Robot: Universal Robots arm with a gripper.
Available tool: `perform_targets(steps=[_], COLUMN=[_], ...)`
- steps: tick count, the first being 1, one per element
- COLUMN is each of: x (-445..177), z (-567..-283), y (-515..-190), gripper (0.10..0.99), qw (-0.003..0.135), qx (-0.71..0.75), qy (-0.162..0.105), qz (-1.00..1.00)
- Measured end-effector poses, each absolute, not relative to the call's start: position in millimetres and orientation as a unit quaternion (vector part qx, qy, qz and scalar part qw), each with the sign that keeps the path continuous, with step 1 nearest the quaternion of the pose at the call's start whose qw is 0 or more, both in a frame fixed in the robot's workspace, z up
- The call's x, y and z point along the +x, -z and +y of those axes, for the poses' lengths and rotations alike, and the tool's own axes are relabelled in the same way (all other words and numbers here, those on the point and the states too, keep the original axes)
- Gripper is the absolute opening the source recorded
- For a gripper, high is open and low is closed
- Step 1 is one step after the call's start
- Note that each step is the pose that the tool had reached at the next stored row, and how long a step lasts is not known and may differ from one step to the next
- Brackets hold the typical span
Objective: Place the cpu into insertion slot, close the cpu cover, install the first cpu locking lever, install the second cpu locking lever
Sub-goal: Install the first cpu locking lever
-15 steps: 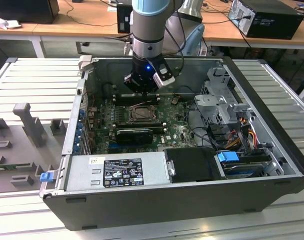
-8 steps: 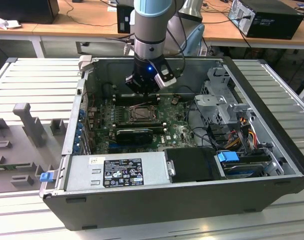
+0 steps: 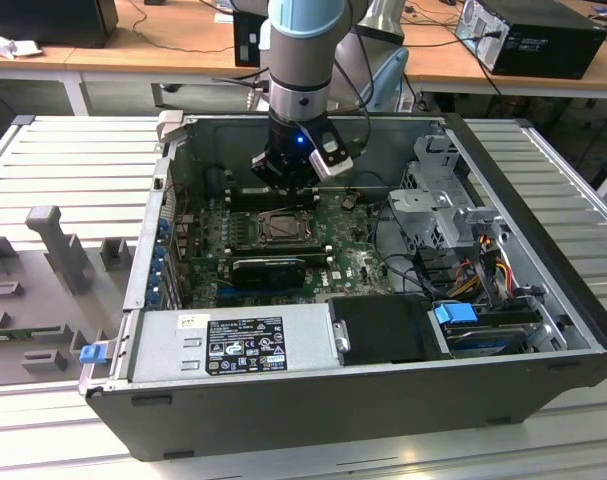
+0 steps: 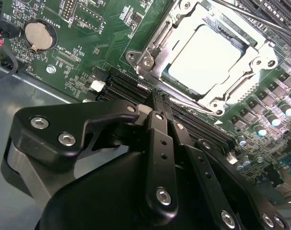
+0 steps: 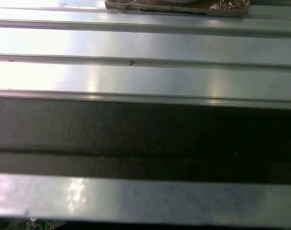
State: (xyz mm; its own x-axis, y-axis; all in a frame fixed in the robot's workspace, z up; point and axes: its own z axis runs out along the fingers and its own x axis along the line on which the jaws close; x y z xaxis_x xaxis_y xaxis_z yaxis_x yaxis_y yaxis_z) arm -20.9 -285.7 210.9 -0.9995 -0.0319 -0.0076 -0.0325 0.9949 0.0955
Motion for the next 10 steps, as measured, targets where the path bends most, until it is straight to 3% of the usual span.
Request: perform_targets(steps=[10], x=[-20.1], z=[-285.7], y=[-204.4], gripper=[0.106], qw=[0.003], qx=[-0.016], qy=[-0.048], qz=[0.999])
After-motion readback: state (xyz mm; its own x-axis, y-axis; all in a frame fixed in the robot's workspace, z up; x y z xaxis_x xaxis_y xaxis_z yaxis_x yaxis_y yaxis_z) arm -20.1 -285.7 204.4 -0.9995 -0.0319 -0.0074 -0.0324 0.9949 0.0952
